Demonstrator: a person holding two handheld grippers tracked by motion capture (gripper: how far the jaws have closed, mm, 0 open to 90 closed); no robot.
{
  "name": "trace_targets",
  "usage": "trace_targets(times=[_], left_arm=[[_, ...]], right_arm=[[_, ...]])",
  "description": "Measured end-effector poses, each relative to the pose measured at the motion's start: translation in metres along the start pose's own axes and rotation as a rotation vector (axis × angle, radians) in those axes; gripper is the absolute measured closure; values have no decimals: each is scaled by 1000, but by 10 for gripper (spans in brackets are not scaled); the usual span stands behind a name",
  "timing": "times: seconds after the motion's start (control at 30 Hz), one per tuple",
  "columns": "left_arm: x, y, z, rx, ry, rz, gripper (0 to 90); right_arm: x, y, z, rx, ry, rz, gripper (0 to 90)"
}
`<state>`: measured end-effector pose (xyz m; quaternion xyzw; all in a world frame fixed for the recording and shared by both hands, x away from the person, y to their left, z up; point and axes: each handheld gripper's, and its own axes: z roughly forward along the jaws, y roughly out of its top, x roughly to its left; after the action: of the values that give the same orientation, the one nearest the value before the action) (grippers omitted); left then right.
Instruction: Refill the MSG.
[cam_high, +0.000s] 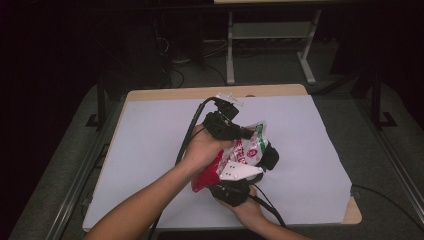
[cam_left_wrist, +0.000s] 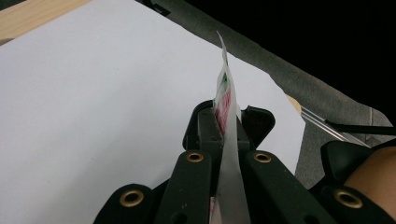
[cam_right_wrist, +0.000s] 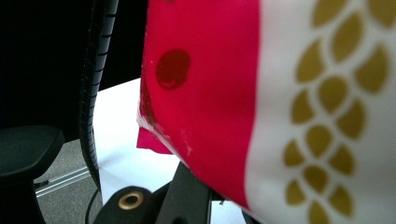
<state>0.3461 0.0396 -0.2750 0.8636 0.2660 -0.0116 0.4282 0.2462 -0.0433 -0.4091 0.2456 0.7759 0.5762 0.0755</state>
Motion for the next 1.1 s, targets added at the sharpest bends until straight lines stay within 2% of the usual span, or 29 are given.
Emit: trace_targets(times=[0.4,1.1], left_arm=[[0,0,0,2,7,-8,900],[-5,1,3,6,16,6,900]], right_arm=[[1,0,1,-2,3,0,900],[2,-1,1,-13,4,3,900]])
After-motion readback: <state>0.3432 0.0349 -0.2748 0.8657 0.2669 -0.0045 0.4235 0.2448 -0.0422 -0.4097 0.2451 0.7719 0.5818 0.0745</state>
